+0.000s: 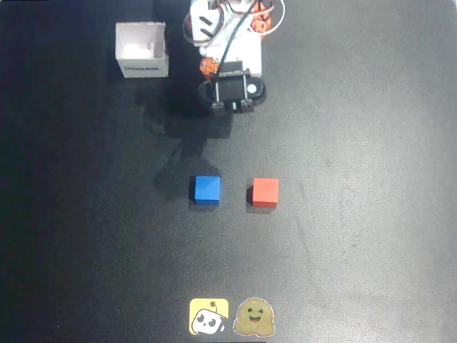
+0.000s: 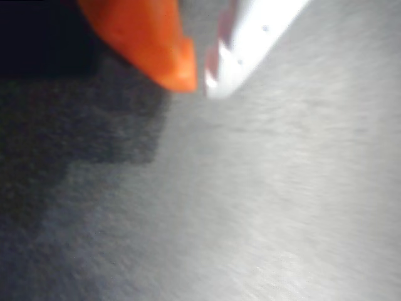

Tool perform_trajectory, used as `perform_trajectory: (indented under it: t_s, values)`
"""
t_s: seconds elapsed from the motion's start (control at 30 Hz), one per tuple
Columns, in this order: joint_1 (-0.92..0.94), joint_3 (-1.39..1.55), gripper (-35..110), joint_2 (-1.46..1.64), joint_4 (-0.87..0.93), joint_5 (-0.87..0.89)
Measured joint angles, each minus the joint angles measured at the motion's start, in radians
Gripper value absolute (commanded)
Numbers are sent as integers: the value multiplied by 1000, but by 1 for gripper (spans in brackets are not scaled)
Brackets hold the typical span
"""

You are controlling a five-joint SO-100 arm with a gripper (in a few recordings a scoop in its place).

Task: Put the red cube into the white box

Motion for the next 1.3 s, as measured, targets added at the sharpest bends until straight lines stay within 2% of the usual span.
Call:
perform_trajectory:
  t_s: [0.27,0.5,0.7,1.3]
  values:
    - [-91,-304,4,-437,-34,78]
    - [-184,-410,15,-749,-193,133]
    - [-193,-437,24,-897,-316,138]
    - [-229,-554,25,-1232,-545,170]
